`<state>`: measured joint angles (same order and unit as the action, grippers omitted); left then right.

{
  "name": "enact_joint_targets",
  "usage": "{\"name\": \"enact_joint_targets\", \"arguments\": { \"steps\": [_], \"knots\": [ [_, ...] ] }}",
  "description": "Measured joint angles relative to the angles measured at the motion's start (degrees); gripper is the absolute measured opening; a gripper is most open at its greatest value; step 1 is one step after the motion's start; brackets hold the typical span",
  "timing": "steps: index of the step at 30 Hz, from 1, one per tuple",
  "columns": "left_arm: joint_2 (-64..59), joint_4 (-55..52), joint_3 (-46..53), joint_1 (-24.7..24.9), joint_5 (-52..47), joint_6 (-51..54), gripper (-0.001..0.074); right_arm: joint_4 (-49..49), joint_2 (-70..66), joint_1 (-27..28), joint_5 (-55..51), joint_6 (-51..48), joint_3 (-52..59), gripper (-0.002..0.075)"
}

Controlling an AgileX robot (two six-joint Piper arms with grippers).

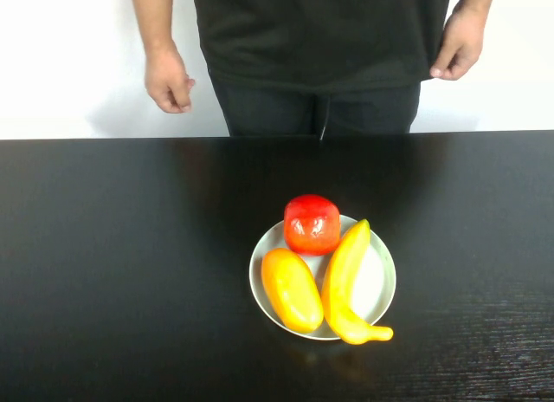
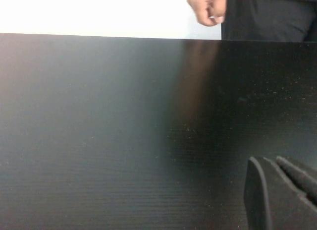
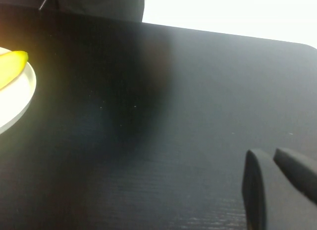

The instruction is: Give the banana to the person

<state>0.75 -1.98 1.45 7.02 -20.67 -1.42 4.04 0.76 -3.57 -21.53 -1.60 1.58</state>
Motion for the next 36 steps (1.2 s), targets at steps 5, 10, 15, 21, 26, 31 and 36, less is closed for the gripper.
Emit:
{"name": "enact_joint_targets", "arguments": {
  "steps": [5,10,15,21,26,31,36],
  "knots": [
    [0.0,0.0,0.0,0.0,0.0,0.0,-0.0004,-3.5,0.0,0.0,0.8,0.7,0.0,-0.0011],
    [0.0,0.0,0.0,0.0,0.0,0.0,-0.0004,-15.7,0.0,0.0,3.5,3.2,0.1,-0.0011],
    [0.0,0.0,0.0,0.0,0.0,0.0,-0.0004,-29.0,0.0,0.0,9.4,4.1,0.1,-0.0011],
    [0.0,0.0,0.0,0.0,0.0,0.0,-0.0004,-37.4,0.0,0.0,15.5,2.2,0.1,-0.0011],
    [0.0,0.0,0.0,0.0,0.0,0.0,-0.0004,-38.1,-2.1,0.0,8.7,1.6,-2.8,-0.0010],
    [0.0,0.0,0.0,0.0,0.0,0.0,-0.0004,-33.1,-13.6,0.0,-3.5,1.6,-14.6,-0.0010],
    [0.0,0.0,0.0,0.0,0.0,0.0,-0.0004,-24.6,-29.2,0.0,-19.9,2.6,-28.1,-0.0010]
  ]
}}
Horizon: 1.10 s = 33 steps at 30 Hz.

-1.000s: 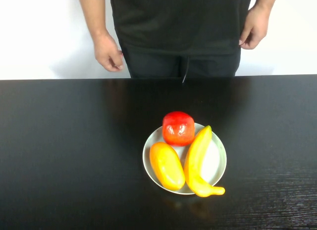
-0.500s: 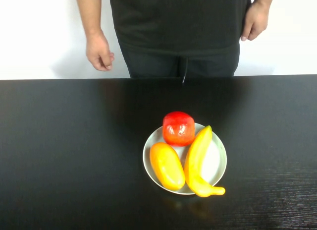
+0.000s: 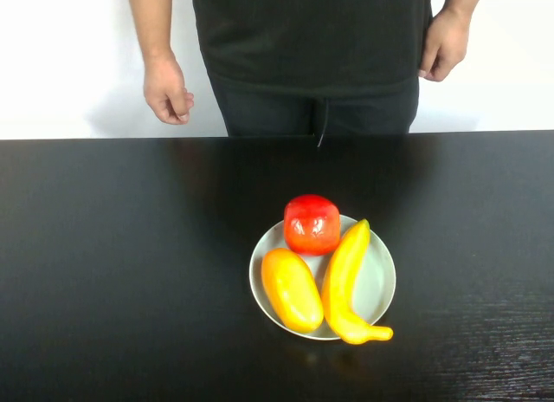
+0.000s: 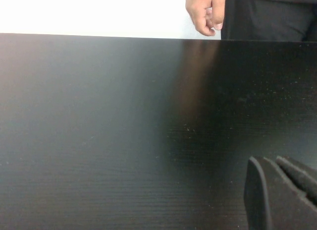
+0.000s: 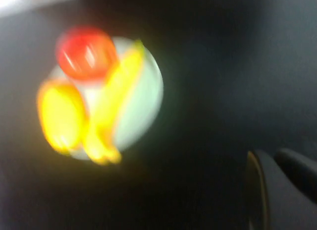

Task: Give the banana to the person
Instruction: Pick up the banana

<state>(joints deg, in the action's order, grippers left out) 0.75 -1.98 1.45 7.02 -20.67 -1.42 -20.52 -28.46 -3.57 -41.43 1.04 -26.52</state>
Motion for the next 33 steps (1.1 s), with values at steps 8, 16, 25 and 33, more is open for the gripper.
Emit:
{"name": "enact_joint_targets", "arguments": {
  "steps": [8,16,25,33],
  "knots": [
    [0.0,0.0,0.0,0.0,0.0,0.0,-0.0004,6.0,-24.3,-1.1,-11.4,0.2,-15.7,-0.0010],
    [0.0,0.0,0.0,0.0,0.0,0.0,-0.0004,12.4,-44.2,-18.9,-11.6,8.7,-28.9,0.0038],
    [0.0,0.0,0.0,0.0,0.0,0.0,-0.0004,18.5,-62.9,-31.6,-11.6,18.9,-40.3,0.0365],
    [0.0,0.0,0.0,0.0,0.0,0.0,-0.0004,18.5,-75.3,-33.1,-9.0,22.4,-46.9,0.0424]
  ]
}}
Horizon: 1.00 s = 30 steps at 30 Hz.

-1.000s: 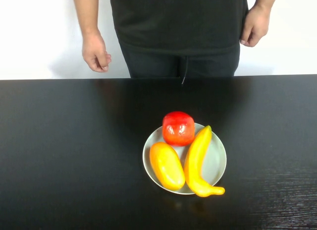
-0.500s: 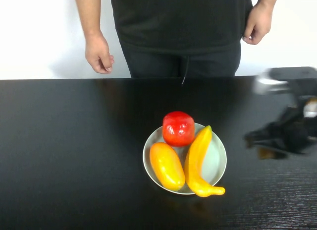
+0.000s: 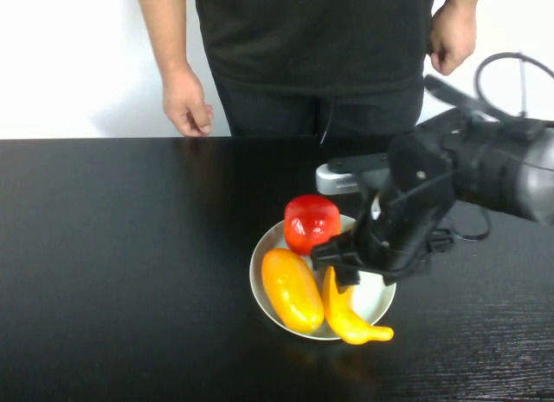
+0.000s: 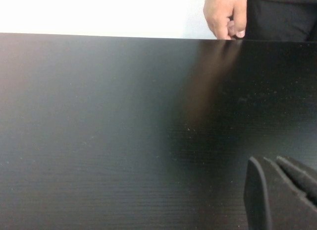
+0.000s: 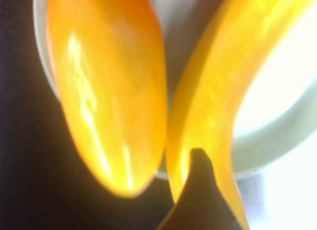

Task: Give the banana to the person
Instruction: Pick up the banana

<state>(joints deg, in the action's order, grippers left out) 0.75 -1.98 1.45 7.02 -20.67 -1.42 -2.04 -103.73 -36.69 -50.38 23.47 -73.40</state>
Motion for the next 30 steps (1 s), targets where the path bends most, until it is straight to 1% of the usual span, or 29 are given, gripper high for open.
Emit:
{"name": "enact_joint_targets", "arguments": {
  "steps": [8,19,30],
  "knots": [
    [0.0,0.0,0.0,0.0,0.0,0.0,-0.0004,-1.3,-6.0,-0.2,2.7,2.1,-3.4,0.0425],
    [0.0,0.0,0.0,0.0,0.0,0.0,-0.0004,-1.8,-9.8,-0.4,6.8,3.9,-3.6,0.0426],
    [0.0,0.0,0.0,0.0,0.0,0.0,-0.0004,-1.3,-13.0,-0.4,7.3,3.8,-3.6,0.0418]
  ]
}}
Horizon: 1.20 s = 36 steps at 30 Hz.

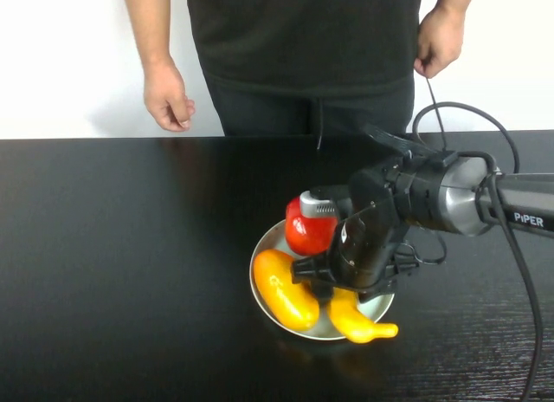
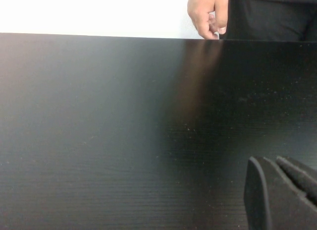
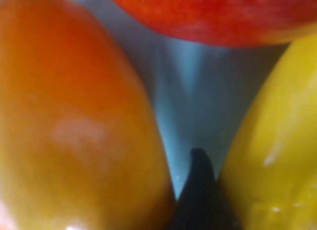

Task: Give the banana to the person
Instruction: Pick up the banana, then hand the grabbed banana to the person

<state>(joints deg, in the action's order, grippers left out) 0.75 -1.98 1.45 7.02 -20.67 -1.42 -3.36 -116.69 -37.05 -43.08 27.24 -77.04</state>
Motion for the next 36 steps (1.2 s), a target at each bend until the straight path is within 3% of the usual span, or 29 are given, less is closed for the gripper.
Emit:
{"name": "enact_joint_targets", "arguments": {
  "steps": [4,10,17,25,36],
  "knots": [
    [0.0,0.0,0.0,0.0,0.0,0.0,-0.0004,1.2,-0.1,0.0,0.0,-0.1,0.0,0.0300],
    [0.0,0.0,0.0,0.0,0.0,0.0,-0.0004,2.1,1.0,-0.1,-1.4,-0.2,0.0,0.0292],
    [0.0,0.0,0.0,0.0,0.0,0.0,-0.0004,6.7,12.2,-0.1,-9.2,-1.9,-0.6,0.0292],
    [0.0,0.0,0.0,0.0,0.0,0.0,-0.0004,13.3,20.1,-0.1,-21.3,-17.9,-11.9,0.0292],
    [0.0,0.0,0.0,0.0,0.0,0.0,-0.0004,14.1,19.8,-0.1,-23.4,-35.6,-22.6,0.0292]
  ]
}}
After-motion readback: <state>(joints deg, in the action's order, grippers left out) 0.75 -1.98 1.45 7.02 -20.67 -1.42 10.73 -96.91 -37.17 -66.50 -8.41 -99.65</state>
